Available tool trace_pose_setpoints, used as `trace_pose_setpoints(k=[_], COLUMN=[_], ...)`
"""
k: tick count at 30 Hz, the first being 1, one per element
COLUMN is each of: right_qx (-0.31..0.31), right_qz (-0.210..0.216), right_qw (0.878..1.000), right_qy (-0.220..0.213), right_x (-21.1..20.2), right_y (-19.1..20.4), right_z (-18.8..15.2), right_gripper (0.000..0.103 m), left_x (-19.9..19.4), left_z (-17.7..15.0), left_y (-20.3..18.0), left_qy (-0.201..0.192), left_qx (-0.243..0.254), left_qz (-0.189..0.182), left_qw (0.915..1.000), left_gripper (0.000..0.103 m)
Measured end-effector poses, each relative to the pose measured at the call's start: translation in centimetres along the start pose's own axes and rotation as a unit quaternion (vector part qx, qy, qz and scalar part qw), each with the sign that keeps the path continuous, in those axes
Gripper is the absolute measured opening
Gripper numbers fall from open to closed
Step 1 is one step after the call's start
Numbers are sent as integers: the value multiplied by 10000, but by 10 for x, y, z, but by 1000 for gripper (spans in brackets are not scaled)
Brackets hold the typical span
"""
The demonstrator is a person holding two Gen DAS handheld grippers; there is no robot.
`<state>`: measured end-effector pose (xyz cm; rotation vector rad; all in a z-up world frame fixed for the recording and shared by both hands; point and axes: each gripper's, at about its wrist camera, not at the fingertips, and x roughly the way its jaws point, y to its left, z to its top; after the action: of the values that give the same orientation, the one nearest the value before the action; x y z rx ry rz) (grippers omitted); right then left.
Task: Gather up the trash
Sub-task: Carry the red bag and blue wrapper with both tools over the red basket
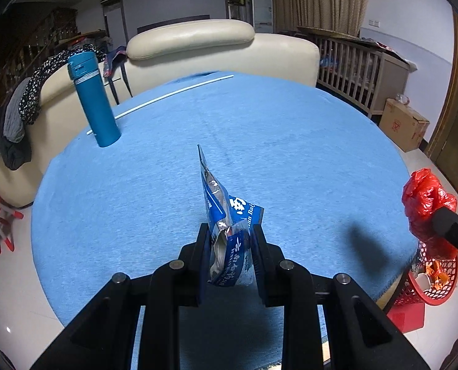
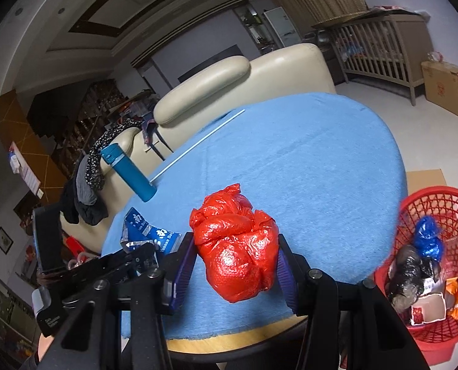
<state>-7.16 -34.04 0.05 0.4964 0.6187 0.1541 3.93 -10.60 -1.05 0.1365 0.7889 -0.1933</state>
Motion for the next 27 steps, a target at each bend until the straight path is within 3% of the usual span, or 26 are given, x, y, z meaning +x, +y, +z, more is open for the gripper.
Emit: trace_pose_setpoints(k=[19,27], right_qx=[413,704], right_qz=[-306,-714], right_qw=[9981,9925], right_qy=[-352,-693], right_x=[-32,-65], right_y=[-43,-81], right_z=[5,11], right_gripper=[52,53], left_x=[-4,-11], left_z=[3,10], left_y=[-21,-38], left_qy=[-18,-110], left_qx=[284,431], left_qz=[-112,-275], left_qw=[9995,9986], left_gripper=[27,27])
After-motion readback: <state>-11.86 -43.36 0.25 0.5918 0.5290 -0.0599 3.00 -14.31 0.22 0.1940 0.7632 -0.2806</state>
